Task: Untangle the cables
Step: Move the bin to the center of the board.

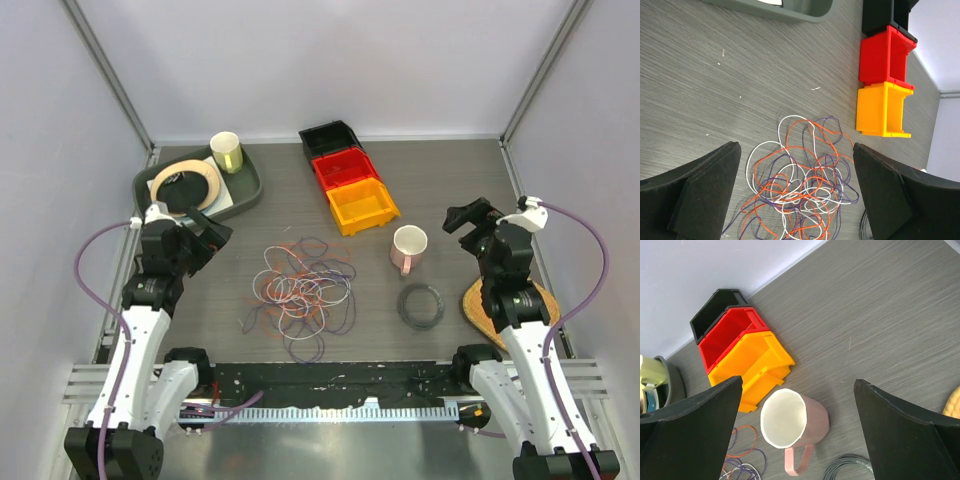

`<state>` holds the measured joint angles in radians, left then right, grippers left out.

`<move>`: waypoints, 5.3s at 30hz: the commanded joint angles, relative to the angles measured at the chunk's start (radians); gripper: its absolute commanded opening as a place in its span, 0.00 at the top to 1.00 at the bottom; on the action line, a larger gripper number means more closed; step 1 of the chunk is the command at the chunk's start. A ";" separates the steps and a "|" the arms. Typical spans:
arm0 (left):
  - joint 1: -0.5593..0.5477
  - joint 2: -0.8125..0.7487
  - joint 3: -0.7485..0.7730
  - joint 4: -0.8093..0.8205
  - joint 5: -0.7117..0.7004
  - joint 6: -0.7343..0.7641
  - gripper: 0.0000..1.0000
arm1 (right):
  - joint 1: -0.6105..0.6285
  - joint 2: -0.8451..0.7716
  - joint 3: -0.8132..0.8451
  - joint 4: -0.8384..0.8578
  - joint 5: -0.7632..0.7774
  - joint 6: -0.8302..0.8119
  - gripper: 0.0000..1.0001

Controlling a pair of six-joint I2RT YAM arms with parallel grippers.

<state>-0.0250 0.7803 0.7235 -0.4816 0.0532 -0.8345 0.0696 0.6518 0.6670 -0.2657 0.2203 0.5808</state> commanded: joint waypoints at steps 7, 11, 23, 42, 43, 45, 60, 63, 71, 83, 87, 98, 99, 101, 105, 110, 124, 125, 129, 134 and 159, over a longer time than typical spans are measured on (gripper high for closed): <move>-0.001 0.051 0.027 0.035 0.112 -0.011 0.00 | 0.001 -0.006 0.026 0.083 -0.275 -0.163 0.01; -0.006 0.068 0.001 0.043 0.135 -0.034 0.00 | 0.001 0.038 0.048 0.083 -0.447 -0.193 0.00; -0.410 0.415 0.213 0.114 -0.175 -0.081 0.00 | 0.202 0.406 0.348 0.040 -0.264 -0.256 0.01; -0.613 1.444 1.229 -0.186 -0.288 -0.017 0.25 | 0.197 -0.017 0.020 0.019 0.346 -0.139 0.02; -0.612 1.455 1.244 -0.192 -0.288 -0.011 0.28 | 0.197 -0.026 0.019 0.017 0.355 -0.144 0.02; -0.616 1.478 1.245 -0.186 -0.263 0.035 0.42 | 0.197 -0.037 0.020 0.002 0.385 -0.147 0.02; -0.625 1.495 1.379 -0.203 -0.175 0.693 1.00 | 0.197 0.023 0.014 -0.030 0.435 -0.113 0.06; -0.625 1.508 1.398 -0.199 -0.171 0.909 1.00 | 0.197 0.017 0.016 -0.038 0.436 -0.118 0.05; -0.592 1.609 1.534 -0.221 -0.139 1.147 0.96 | 0.197 0.031 0.014 -0.029 0.406 -0.130 0.06; -0.558 1.631 1.737 -0.222 -0.403 0.894 0.03 | 0.197 0.081 0.039 -0.047 0.330 -0.153 0.06; -0.558 1.529 1.671 -0.400 -0.521 0.498 0.01 | 0.197 0.111 0.037 -0.041 0.324 -0.154 0.06; -0.585 1.270 1.096 -0.136 -0.217 0.094 0.00 | 0.197 0.118 0.039 -0.047 0.303 -0.150 0.05; -0.589 1.287 1.113 -0.153 -0.213 0.087 0.01 | 0.197 0.112 0.037 -0.049 0.301 -0.154 0.05; -0.589 1.329 1.169 -0.169 -0.199 0.080 0.08 | 0.199 0.106 0.037 -0.050 0.303 -0.159 0.05; -0.589 1.445 1.286 -0.241 -0.220 0.089 0.27 | 0.199 0.088 0.034 -0.050 0.327 -0.168 0.05; -0.570 1.518 1.412 -0.331 -0.309 0.176 0.52 | 0.196 0.078 0.034 -0.061 0.360 -0.176 0.05; -0.389 1.588 1.543 -0.227 -0.250 0.540 0.60 | 0.197 0.080 0.034 -0.063 0.387 -0.185 0.05; -0.386 1.609 1.570 -0.257 -0.291 0.549 0.56 | 0.197 0.080 0.034 -0.063 0.387 -0.185 0.05; -0.378 1.628 1.689 -0.328 -0.273 0.569 0.30 | 0.197 0.077 0.037 -0.060 0.378 -0.187 0.05; -0.403 1.475 1.635 -0.347 -0.188 0.538 0.01 | 0.197 0.037 0.031 -0.007 0.165 -0.213 0.02; -0.598 0.084 -0.045 -0.117 -0.478 -0.160 0.00 | 0.788 1.061 0.436 0.471 -0.302 -0.469 0.15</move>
<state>-0.6216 0.9554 0.6876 -0.6640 -0.4316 -0.9367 0.8276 1.6035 0.9672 0.1387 -0.1246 0.1696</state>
